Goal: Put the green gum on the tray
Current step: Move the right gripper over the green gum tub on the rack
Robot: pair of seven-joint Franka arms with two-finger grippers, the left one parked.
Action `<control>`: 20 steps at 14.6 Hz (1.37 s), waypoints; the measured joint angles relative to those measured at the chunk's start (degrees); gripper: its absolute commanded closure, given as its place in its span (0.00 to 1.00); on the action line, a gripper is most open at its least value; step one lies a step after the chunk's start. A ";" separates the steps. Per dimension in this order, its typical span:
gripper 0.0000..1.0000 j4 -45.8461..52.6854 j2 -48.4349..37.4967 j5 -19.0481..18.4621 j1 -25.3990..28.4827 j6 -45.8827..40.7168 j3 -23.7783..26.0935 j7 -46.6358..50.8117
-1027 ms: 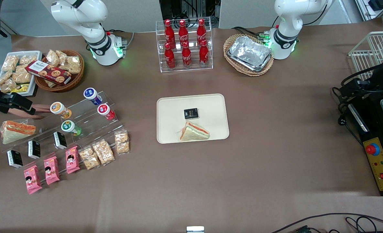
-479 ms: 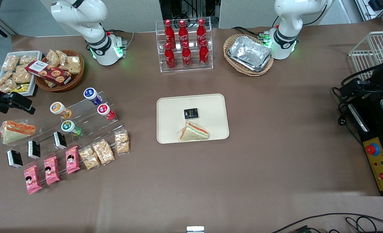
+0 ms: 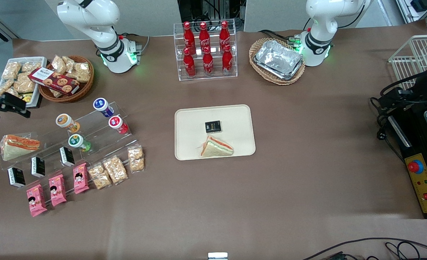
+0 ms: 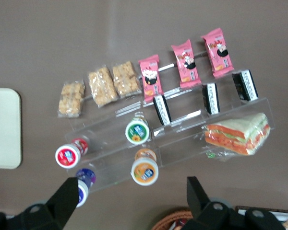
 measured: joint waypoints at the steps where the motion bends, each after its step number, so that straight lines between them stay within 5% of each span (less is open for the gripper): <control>1: 0.00 -1.44 -1.19 0.00 -0.57 0.00 -0.15 -0.97; 8: 0.00 -8.79 -4.70 -0.39 -0.61 3.79 0.52 -1.54; 15: 0.00 -23.61 -1.24 -1.04 -0.14 24.62 0.76 -1.62; 20: 0.00 -26.96 3.93 -1.13 -0.02 30.25 0.90 -1.63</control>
